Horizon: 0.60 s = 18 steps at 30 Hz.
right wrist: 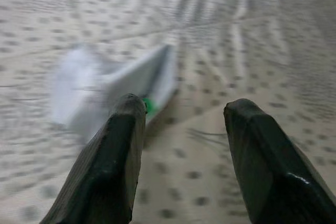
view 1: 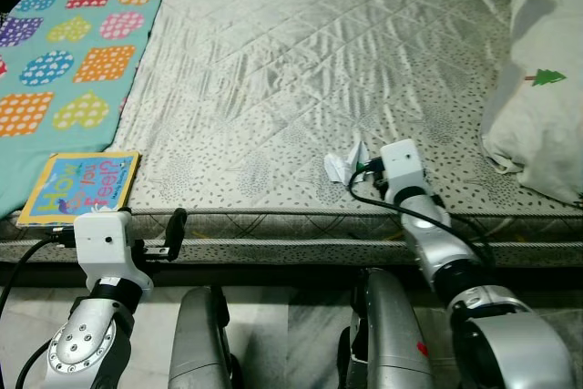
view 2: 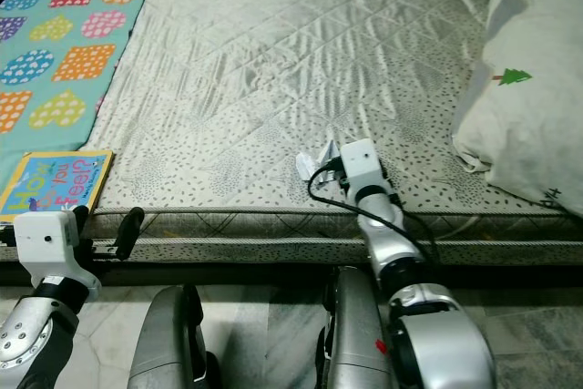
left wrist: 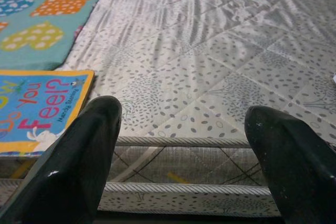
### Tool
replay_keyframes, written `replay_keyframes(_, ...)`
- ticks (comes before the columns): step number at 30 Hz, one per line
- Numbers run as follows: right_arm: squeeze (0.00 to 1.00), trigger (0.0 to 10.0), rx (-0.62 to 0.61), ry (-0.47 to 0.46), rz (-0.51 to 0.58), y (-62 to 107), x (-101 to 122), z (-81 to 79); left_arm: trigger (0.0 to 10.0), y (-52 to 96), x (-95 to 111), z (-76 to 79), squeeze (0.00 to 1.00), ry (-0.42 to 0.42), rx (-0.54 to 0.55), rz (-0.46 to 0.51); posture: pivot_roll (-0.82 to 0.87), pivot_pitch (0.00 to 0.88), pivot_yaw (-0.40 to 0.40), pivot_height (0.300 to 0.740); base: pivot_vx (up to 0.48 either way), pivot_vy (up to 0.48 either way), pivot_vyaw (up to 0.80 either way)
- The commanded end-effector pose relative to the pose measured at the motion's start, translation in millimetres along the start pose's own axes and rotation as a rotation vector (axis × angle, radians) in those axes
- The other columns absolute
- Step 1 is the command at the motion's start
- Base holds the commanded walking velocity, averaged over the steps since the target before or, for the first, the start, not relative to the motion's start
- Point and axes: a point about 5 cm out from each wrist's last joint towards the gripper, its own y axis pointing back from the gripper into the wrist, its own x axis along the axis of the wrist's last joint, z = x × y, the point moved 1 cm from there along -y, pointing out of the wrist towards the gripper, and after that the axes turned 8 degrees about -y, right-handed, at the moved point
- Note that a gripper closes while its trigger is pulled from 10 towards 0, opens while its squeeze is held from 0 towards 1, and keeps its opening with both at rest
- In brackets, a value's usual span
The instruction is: Clean up the room
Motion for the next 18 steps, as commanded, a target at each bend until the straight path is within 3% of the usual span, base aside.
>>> replay_keyframes(1,0.0,10.0,0.024,-0.002,-0.014,-1.6,2.1,-3.8,10.0,3.1,-2.1,-4.9,0.0,-0.014,0.016,-0.016,0.09,0.195,0.068,0.544,0.0,0.0,0.0)
replay_keyframes(6,0.0,10.0,0.069,-0.078,-0.04,-2.4,2.4,-12.2,10.0,5.0,-2.3,-7.3,0.0,-0.018,0.019,-0.018,0.1,0.199,0.068,0.544,0.0,0.0,0.0)
replay_keyframes(10,0.0,10.0,0.128,-0.224,-0.067,-2.2,2.9,-29.4,10.0,6.3,-2.4,-5.4,0.0,-0.017,0.015,-0.022,0.1,0.206,0.072,0.544,0.0,0.0,0.0)
replay_keyframes(18,0.0,10.0,0.118,-0.254,-0.069,-4.4,10.6,-46.6,10.0,15.2,-1.9,-6.9,0.0,-0.02,0.015,-0.038,0.12,0.239,0.079,0.544,0.0,0.0,0.0)
